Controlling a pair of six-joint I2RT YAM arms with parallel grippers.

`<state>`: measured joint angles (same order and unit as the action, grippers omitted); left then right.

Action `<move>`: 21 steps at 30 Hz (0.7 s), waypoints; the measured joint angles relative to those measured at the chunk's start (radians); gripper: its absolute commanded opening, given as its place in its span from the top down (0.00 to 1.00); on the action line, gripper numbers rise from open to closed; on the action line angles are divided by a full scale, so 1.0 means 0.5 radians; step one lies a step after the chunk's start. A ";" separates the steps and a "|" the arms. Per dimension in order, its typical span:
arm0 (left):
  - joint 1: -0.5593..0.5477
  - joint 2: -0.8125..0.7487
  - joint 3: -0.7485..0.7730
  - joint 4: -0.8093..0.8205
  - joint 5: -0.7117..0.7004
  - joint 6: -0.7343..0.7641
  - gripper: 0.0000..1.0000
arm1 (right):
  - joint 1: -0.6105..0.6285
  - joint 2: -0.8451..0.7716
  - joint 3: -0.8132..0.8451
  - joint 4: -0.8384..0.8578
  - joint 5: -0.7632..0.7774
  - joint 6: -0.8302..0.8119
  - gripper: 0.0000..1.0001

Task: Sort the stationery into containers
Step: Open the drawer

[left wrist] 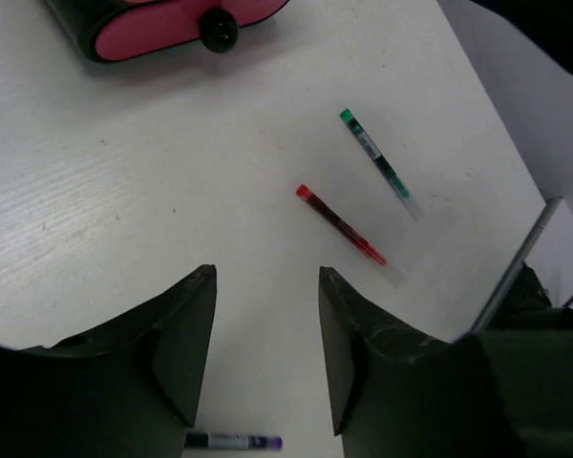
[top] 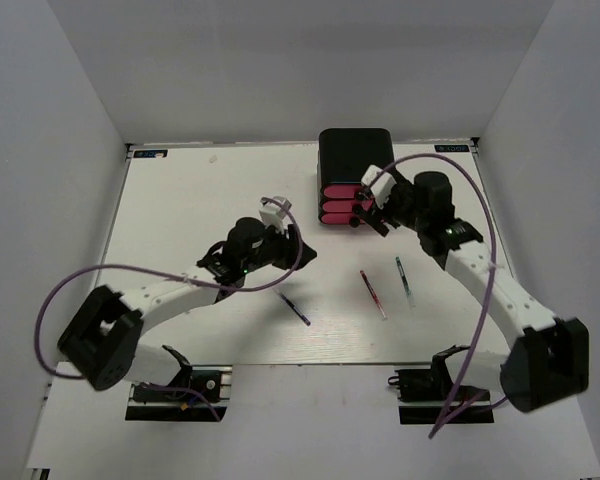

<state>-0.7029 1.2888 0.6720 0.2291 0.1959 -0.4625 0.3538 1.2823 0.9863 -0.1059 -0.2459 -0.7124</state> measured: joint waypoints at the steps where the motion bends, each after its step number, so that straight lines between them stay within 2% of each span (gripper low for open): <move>1: 0.000 0.123 0.038 0.065 0.009 -0.073 0.55 | 0.000 -0.107 -0.063 0.018 0.006 0.023 0.10; 2: 0.000 0.248 0.088 0.124 0.014 -0.137 0.62 | 0.001 -0.204 -0.126 0.042 0.018 0.069 0.10; 3: 0.000 0.369 0.140 0.171 0.027 -0.196 0.77 | 0.002 -0.291 -0.195 0.088 0.030 0.121 0.10; 4: 0.000 0.496 0.214 0.217 0.049 -0.264 0.82 | 0.001 -0.375 -0.267 0.120 0.051 0.179 0.11; 5: 0.000 0.620 0.290 0.259 0.058 -0.323 0.84 | 0.000 -0.438 -0.332 0.143 0.078 0.234 0.18; 6: 0.000 0.744 0.373 0.293 0.075 -0.384 0.85 | -0.002 -0.483 -0.390 0.169 0.098 0.278 0.53; 7: 0.000 0.869 0.462 0.327 0.091 -0.446 0.85 | -0.005 -0.507 -0.433 0.176 0.120 0.314 0.71; 9: 0.000 1.089 0.610 0.421 0.114 -0.584 0.76 | -0.020 -0.526 -0.522 0.201 0.146 0.425 0.92; 10: 0.000 1.170 0.655 0.455 0.117 -0.643 0.66 | -0.033 -0.534 -0.573 0.226 0.155 0.478 0.92; 12: 0.000 1.292 0.703 0.520 0.113 -0.767 0.59 | -0.068 -0.556 -0.671 0.263 0.172 0.567 0.89; 13: 0.001 1.335 0.720 0.539 0.108 -0.810 0.53 | -0.088 -0.567 -0.716 0.276 0.175 0.596 0.89; 17: -0.003 1.470 0.809 0.597 0.080 -0.963 0.45 | -0.158 -0.595 -0.797 0.313 0.208 0.674 0.89; 21: -0.005 1.540 0.863 0.748 0.053 -1.106 0.44 | -0.209 -0.645 -0.804 0.374 0.211 0.722 0.88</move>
<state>-0.7055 2.0590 1.1034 0.6033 0.2222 -1.0153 0.2493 0.9600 0.5842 0.0811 -0.1402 -0.3515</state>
